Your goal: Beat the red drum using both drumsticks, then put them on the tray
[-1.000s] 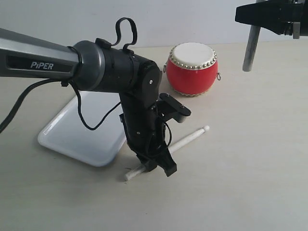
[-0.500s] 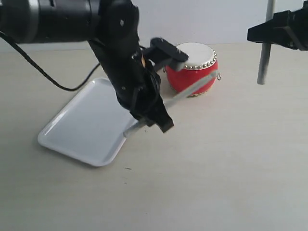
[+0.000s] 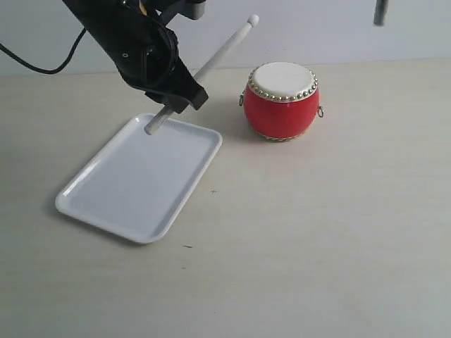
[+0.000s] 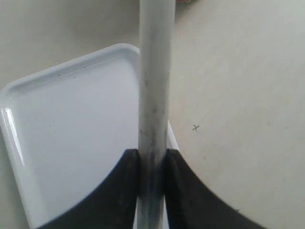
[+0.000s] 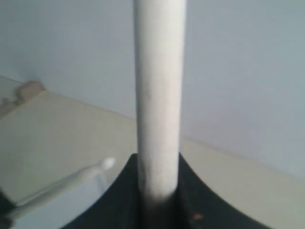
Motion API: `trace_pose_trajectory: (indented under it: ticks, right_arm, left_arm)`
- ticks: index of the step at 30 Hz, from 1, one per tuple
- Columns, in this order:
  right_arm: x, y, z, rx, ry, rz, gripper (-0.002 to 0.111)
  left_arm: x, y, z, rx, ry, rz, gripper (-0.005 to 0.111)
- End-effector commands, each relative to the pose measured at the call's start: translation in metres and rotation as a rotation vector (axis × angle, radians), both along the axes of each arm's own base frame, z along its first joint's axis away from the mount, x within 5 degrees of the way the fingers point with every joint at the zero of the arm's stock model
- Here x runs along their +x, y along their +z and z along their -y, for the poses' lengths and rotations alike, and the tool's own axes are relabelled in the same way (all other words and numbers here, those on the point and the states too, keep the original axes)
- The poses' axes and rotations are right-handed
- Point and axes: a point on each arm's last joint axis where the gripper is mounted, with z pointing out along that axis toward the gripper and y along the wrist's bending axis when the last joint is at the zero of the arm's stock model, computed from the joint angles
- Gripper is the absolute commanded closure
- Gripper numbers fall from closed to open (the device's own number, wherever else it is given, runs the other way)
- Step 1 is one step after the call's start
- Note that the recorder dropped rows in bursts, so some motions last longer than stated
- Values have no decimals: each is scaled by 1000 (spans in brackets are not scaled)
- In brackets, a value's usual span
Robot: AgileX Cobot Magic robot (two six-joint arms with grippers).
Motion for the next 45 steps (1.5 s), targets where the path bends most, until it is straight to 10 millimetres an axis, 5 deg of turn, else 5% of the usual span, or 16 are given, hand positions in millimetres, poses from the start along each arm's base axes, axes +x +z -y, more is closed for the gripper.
trace_pose_trajectory:
  ticks: [1, 8, 12, 15, 18, 25, 29, 39, 45]
  right_arm:
    - [12, 9, 19, -276, -175, 205, 108]
    - [32, -10, 61, -549, -563, 203, 108]
    - [36, -37, 63, -574, -558, 130, 108]
    - [36, -46, 82, -771, -694, 113, 108]
    - [27, -59, 97, -847, -820, -78, 108]
    - [2, -95, 73, -729, -495, -554, 108]
    - [-7, -89, 61, -635, -367, -746, 108]
    - [-6, -48, -1, -717, -176, -766, 108]
    - [5, -57, -32, -786, -52, -784, 108]
  left_arm:
    - [1, 5, 0, -22, 10, 12, 107]
    - [1, 5, 0, -22, 7, 15, 107]
    - [1, 5, 0, -11, -13, 17, 107]
    - [-1, 4, -1, 0, -16, 3, 107]
    - [-3, 3, -3, 20, -21, -27, 107]
    - [-3, 3, -3, 30, -47, -20, 107]
    - [-3, 3, -3, 32, -53, -19, 107]
    - [3, -2, 2, 40, -90, -16, 107]
    - [10, 5, 9, 70, -121, -57, 107]
